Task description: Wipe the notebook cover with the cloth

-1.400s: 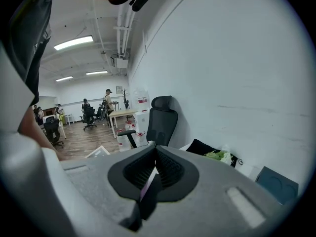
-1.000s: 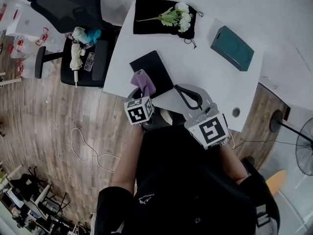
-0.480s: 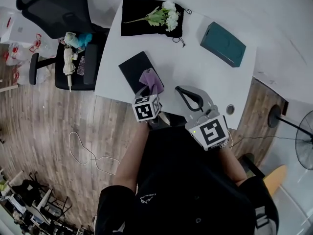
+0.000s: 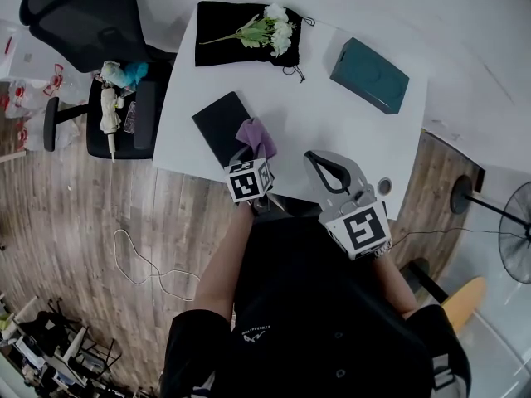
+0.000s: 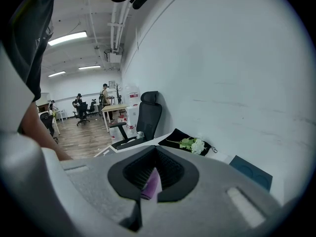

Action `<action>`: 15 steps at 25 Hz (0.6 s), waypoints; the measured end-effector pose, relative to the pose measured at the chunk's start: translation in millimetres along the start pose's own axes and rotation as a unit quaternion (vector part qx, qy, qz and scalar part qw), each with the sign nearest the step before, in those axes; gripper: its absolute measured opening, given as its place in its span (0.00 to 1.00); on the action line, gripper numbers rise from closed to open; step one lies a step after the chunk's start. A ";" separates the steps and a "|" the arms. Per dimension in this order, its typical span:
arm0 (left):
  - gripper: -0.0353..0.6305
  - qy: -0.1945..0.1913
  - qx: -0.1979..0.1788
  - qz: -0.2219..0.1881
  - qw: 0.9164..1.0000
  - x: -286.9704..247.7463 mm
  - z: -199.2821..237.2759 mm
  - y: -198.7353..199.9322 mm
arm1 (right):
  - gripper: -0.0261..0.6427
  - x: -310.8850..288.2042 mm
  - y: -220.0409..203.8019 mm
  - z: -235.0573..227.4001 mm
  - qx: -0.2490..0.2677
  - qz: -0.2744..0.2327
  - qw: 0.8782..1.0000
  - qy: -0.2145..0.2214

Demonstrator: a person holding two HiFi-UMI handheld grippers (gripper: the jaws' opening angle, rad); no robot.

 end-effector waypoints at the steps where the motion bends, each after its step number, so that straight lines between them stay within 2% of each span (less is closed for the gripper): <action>1: 0.15 0.003 0.000 0.001 1.000 -1.2 0.9 -0.7 | 0.05 0.3 -0.5 -0.6 0.001 0.001 1.000 0.000; 15: 0.15 0.015 -0.007 0.006 1.000 -8.5 8.2 -3.9 | 0.05 -4.4 -3.0 -2.2 0.000 0.008 1.000 0.007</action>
Point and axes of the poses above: the fingertips, and each gripper's own axes: x backward along the fingers, z to its left, y out of its top, the point moved 7 cm from there along x, backward along the fingers, and after that the axes turned 4 degrees about x, right-handed, at the moved point
